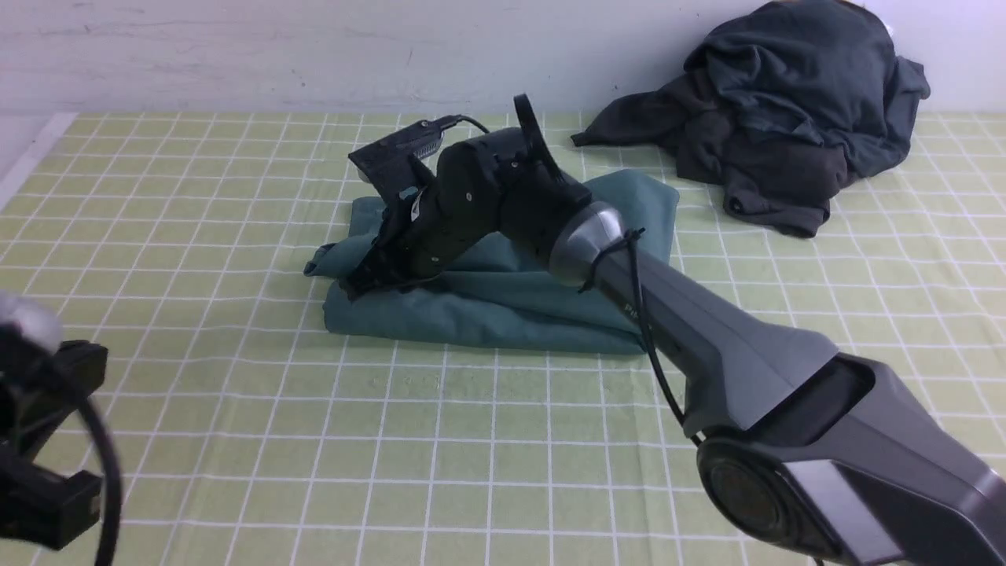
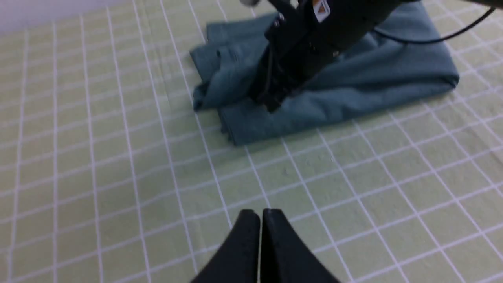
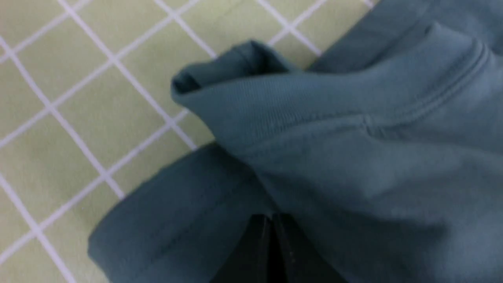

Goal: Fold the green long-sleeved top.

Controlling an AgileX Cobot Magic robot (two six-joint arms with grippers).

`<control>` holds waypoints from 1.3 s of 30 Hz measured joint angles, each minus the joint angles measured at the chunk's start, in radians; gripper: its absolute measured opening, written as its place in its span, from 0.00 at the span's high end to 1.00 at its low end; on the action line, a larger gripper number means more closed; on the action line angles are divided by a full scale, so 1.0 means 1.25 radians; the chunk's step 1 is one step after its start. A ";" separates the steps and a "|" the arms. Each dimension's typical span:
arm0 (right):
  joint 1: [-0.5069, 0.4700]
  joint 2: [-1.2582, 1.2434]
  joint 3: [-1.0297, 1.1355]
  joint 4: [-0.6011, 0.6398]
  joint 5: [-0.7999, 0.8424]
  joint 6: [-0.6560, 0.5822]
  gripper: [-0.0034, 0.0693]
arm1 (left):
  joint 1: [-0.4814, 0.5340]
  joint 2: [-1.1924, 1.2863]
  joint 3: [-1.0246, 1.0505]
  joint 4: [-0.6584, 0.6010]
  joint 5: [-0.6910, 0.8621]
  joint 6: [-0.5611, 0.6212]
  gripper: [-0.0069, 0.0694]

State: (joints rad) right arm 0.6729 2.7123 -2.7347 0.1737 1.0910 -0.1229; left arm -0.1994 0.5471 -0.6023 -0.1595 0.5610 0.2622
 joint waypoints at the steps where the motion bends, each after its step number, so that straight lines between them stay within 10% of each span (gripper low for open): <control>1: -0.004 -0.026 0.008 -0.003 0.032 -0.003 0.97 | 0.000 -0.065 0.036 0.008 -0.031 0.005 0.91; 14: -0.134 -0.473 0.637 -0.177 0.074 -0.040 0.97 | 0.000 -0.246 0.178 0.008 -0.145 -0.003 0.91; 20: -0.138 -0.464 0.870 -0.245 -0.131 0.010 0.97 | 0.000 -0.244 0.180 0.007 -0.179 -0.004 0.91; 30: -0.188 -0.475 0.922 -0.468 -0.067 0.098 0.97 | 0.000 -0.244 0.203 0.007 -0.187 -0.004 0.91; 39: -0.205 -0.731 0.923 -0.346 -0.066 0.108 0.97 | 0.000 -0.244 0.238 0.018 -0.263 0.006 0.91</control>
State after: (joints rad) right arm 0.4169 1.7982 -1.5814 -0.2589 1.0087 0.0121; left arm -0.1994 0.2420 -0.3044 -0.1369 0.2322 0.2701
